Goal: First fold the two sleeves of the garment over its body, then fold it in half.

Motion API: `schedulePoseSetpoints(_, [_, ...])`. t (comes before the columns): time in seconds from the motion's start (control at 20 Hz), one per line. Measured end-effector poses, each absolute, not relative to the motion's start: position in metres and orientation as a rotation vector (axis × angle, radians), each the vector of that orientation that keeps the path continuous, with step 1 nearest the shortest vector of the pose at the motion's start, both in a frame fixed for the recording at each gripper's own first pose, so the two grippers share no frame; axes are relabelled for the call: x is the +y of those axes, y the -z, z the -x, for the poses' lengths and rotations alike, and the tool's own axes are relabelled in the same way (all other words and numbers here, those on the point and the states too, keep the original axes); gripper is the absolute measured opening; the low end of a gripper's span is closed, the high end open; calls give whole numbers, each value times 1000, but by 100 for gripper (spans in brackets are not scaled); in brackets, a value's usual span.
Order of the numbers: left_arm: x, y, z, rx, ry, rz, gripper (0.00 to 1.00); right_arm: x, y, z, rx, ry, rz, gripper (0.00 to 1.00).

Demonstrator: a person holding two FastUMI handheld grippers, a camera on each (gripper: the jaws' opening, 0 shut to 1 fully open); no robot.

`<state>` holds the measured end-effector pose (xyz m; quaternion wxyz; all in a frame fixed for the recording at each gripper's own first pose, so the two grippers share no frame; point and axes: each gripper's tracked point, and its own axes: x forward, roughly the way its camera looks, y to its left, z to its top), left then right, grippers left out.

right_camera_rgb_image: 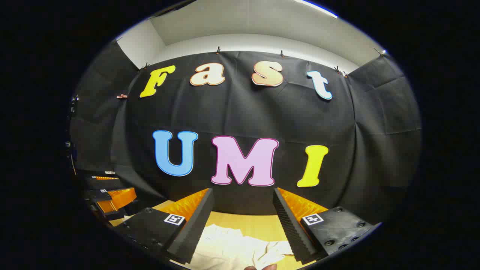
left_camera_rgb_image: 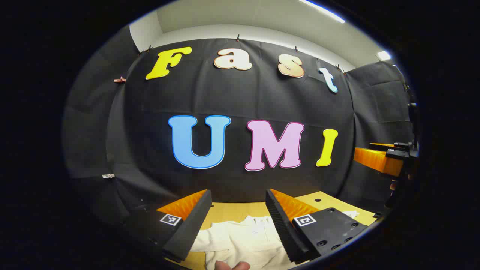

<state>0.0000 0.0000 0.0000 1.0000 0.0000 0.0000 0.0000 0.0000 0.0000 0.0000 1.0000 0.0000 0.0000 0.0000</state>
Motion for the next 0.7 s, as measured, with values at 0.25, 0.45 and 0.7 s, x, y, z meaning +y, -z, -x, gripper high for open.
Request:
schedulePoseSetpoints(0.25, [-2,1,-11,5,1,3,94,-7,3,-5,1,14,7,97])
schedulePoseSetpoints(0.45, [-3,7,-14,22,-1,-1,94,-8,8,-5,9,15,19,97])
schedulePoseSetpoints(0.7, [-4,10,-15,31,0,-9,94,-9,13,-5,18,10,17,98])
